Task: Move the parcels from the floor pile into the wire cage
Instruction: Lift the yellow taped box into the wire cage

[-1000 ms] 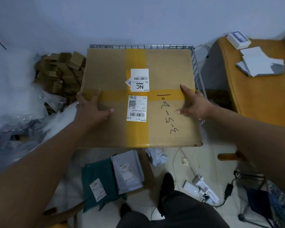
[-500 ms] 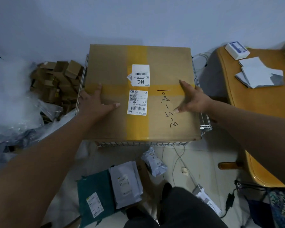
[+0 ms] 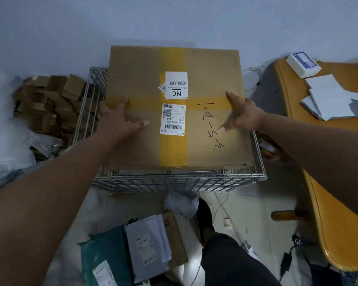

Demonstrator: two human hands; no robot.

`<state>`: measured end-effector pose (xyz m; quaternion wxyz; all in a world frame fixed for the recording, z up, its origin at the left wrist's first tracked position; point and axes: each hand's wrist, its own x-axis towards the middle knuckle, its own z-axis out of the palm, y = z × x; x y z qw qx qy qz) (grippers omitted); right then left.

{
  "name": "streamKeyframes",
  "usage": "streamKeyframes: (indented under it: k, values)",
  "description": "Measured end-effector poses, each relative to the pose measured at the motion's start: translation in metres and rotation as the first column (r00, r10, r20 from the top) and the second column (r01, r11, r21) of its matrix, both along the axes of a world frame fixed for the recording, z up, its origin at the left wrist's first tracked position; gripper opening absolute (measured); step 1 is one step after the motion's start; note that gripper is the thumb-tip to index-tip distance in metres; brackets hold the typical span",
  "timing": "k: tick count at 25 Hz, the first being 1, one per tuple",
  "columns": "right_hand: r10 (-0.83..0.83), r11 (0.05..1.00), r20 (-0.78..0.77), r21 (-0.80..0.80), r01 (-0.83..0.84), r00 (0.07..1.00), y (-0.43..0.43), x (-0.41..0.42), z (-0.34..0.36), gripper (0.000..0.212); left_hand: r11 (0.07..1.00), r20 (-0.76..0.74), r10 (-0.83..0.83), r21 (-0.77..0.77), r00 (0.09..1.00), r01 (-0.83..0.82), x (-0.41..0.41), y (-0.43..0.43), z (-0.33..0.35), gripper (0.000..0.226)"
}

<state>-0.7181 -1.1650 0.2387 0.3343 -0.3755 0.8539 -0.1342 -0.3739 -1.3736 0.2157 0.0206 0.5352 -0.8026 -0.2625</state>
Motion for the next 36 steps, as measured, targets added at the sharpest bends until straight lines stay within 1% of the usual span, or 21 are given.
streamKeyframes:
  k: [3,7,10,15,18,21,24,29,33,36]
  values:
    - [0.019,0.997,0.000,0.069,-0.019,1.000,-0.025,-0.034,-0.039,0.144,0.999,0.017,0.035,0.020,0.999,-0.035,-0.032,-0.015,-0.033,0.110]
    - [-0.012,0.991,0.045,0.132,0.006,0.999,-0.044,-0.071,-0.110,0.136,0.996,0.032,0.048,0.069,0.998,-0.050,-0.071,-0.030,-0.096,0.106]
    - [-0.032,0.989,0.083,0.146,0.020,0.996,-0.049,-0.087,-0.164,0.134,0.995,0.062,0.046,0.081,0.997,-0.051,-0.089,-0.036,-0.142,0.106]
    - [-0.062,0.986,0.138,0.160,0.040,0.988,-0.051,-0.090,-0.261,0.140,0.987,0.175,0.057,0.136,0.983,-0.082,-0.103,-0.040,-0.228,0.115]
    - [-0.025,0.986,0.159,0.164,-0.002,0.987,-0.049,-0.090,-0.305,0.139,0.976,0.186,0.056,0.197,0.981,-0.093,-0.104,-0.042,-0.270,0.116]
    - [-0.050,0.978,0.180,0.208,0.012,0.982,-0.046,-0.094,-0.349,0.141,0.966,0.214,0.043,0.242,0.976,-0.096,-0.107,-0.038,-0.310,0.114]
    - [-0.068,0.971,0.173,0.237,0.026,0.983,-0.042,-0.096,-0.383,0.142,0.955,0.221,0.042,0.279,0.974,-0.104,-0.117,-0.035,-0.344,0.110]
    - [-0.072,0.963,0.145,0.269,0.031,0.987,-0.033,-0.104,-0.425,0.141,0.943,0.220,0.005,0.324,0.976,-0.078,-0.129,-0.030,-0.392,0.112]
    - [-0.098,0.958,0.174,0.282,0.046,0.980,-0.022,-0.110,-0.451,0.143,0.928,0.214,-0.016,0.366,0.977,-0.065,-0.130,-0.020,-0.421,0.114]
    - [-0.081,0.954,0.171,0.299,0.027,0.982,-0.014,-0.114,-0.466,0.142,0.923,0.223,-0.016,0.378,0.975,-0.071,-0.132,-0.013,-0.439,0.115]
